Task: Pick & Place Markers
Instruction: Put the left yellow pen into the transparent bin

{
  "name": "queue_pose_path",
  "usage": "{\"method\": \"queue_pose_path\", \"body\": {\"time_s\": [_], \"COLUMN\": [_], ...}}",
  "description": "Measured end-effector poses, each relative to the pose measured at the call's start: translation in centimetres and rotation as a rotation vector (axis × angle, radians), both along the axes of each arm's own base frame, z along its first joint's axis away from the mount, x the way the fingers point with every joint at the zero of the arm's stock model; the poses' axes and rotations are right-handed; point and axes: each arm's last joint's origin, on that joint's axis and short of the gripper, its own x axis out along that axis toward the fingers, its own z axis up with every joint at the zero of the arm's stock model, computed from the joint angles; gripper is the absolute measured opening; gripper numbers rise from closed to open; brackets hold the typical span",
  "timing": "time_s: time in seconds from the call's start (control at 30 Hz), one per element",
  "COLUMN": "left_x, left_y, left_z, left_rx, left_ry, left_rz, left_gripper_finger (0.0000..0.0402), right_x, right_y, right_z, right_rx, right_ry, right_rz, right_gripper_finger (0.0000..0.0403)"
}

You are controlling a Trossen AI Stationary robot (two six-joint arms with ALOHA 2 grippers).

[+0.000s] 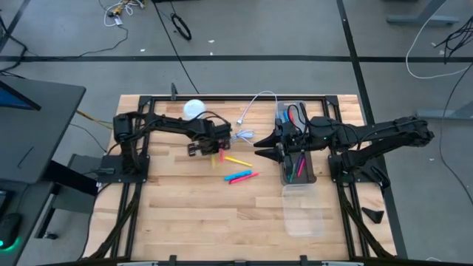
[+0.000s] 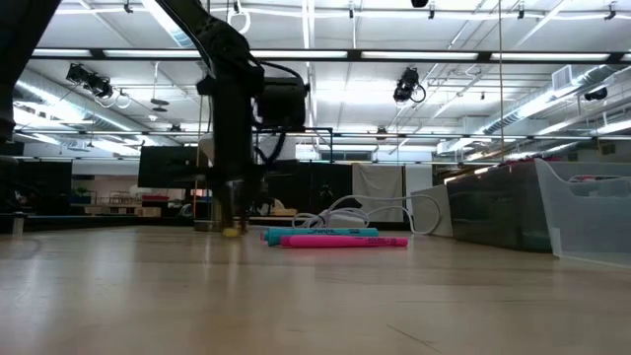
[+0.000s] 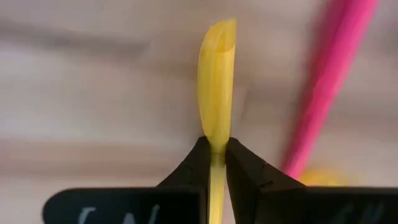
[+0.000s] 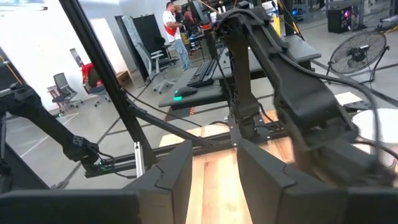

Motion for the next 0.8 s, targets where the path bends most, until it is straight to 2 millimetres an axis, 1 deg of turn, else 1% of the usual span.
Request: {"method": "queue_pose_path", "body": {"time_s": [0.07,0.13,0.27,0.57,0.8], "left_x": [-0.1,-0.2,-0.7,-1.7,-2.9], "left_y": [-0.2,-0.4,-1.1,-3.7,-5.8], "left_z": [1.2,2.8,4.9,10.1,13.1], "left_rx": [0.024,0.072,0.161,0.352,0.472], "left_ry": [-0.034,-0.078,-0.122,-0.291,-0.399], "left_rz": [-0.045,-0.097,-0.218,-0.661,-1.023], "left_gripper_finger": [0.003,0.003,0.003,0.003,0.003], "right_x": [0.0,0.0,0.0,0.0,0.0], "right_y": [0.0,0.0,0.0,0.0,0.0], "right_z": [0.0,0.0,0.0,0.1,0.3], "right_rx": [0.005,0.006,0.007,0.011,0.013], "right_ry": [0.001,0.001,0.0,-0.012,-0.026], "right_rz": [0.0,-0.001,-0.001,-0.001,-0.001], "right_gripper_finger": [0.0128,0.0128,0.0128,0.0128,0.0128]}}
